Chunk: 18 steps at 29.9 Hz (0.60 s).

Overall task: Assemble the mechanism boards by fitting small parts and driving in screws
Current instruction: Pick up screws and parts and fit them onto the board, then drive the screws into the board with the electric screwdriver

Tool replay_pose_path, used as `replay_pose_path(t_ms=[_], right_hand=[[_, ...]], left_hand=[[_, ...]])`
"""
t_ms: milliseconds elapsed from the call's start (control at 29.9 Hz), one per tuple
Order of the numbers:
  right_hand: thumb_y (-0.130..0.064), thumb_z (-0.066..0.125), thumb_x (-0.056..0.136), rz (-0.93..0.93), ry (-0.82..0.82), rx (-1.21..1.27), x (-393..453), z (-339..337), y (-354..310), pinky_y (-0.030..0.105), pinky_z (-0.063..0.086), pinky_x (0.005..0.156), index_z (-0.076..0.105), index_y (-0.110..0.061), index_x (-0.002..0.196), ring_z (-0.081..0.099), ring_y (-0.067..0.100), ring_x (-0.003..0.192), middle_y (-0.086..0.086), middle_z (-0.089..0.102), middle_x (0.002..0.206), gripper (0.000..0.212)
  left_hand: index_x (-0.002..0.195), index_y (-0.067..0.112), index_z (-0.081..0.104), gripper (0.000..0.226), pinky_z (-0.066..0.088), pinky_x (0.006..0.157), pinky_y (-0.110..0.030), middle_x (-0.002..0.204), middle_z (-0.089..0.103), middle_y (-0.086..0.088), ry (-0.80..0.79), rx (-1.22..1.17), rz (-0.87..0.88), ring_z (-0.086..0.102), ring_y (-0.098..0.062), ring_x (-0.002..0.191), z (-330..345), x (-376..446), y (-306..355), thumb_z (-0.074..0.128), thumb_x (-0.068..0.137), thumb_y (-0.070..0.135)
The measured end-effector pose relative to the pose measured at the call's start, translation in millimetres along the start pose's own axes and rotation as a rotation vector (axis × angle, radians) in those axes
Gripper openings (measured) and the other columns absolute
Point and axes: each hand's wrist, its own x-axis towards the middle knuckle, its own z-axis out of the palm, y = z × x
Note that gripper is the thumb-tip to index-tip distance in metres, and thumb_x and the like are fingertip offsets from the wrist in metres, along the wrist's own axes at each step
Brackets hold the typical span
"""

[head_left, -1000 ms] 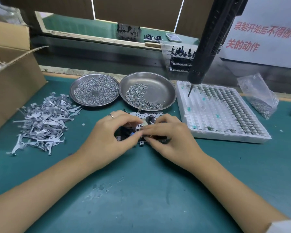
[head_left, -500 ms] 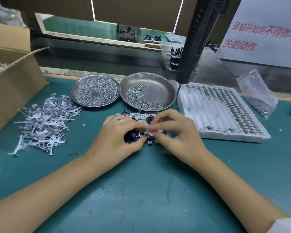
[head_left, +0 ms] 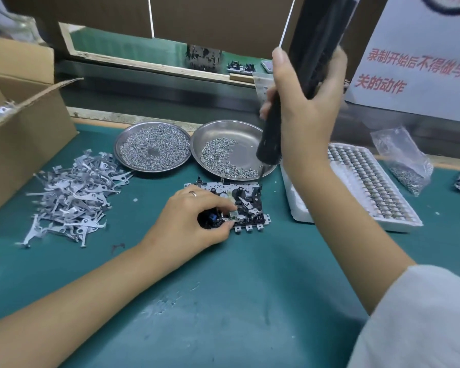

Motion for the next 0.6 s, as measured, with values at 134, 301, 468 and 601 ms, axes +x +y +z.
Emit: replay_pose_path(t_ms=[134,301,468,601], right_hand=[[-0.016,0.062,0.088,0.066,-0.022,0.176,-33.7,6.8,5.8,0.026,0.042,0.044,0.047,-0.013,0.091,0.048,0.020,0.042,0.014,0.047,0.062,0.016],[-0.023,0.062,0.084,0.084,-0.046,0.268,-47.6,11.0,5.9,0.028,0.040,0.042,0.046,-0.017,0.086,0.045,0.021,0.038,0.006,0.047,0.053,0.017],[-0.019,0.060,0.087,0.092,-0.051,0.285,-49.6,12.8,7.4,0.028,0.039,0.042,0.045,-0.015,0.086,0.043,0.021,0.037,0.002,0.047,0.051,0.015],[-0.017,0.061,0.086,0.115,-0.030,0.264,-52.2,13.5,8.3,0.028,0.038,0.043,0.045,-0.016,0.084,0.042,0.023,0.038,0.010,0.044,0.051,0.016]], left_hand=[[0.090,0.016,0.076,0.022,0.043,0.088,-0.024,0.081,0.067,0.013,0.009,-0.007,-0.001,0.058,-0.011,0.087,0.6,0.4,-1.3,0.080,0.070,0.008],[0.087,0.012,0.075,0.020,0.043,0.085,-0.025,0.082,0.070,0.003,0.015,0.007,0.020,0.060,-0.018,0.084,2.3,1.2,-5.2,0.082,0.069,0.007],[0.083,0.013,0.074,0.018,0.042,0.081,-0.019,0.077,0.066,0.009,0.027,0.025,0.029,0.056,-0.015,0.079,3.1,1.5,-5.7,0.083,0.067,0.007],[0.083,0.012,0.074,0.018,0.039,0.079,-0.011,0.074,0.059,0.016,0.028,0.038,0.031,0.055,-0.013,0.079,2.5,1.6,-5.1,0.082,0.067,0.006]])
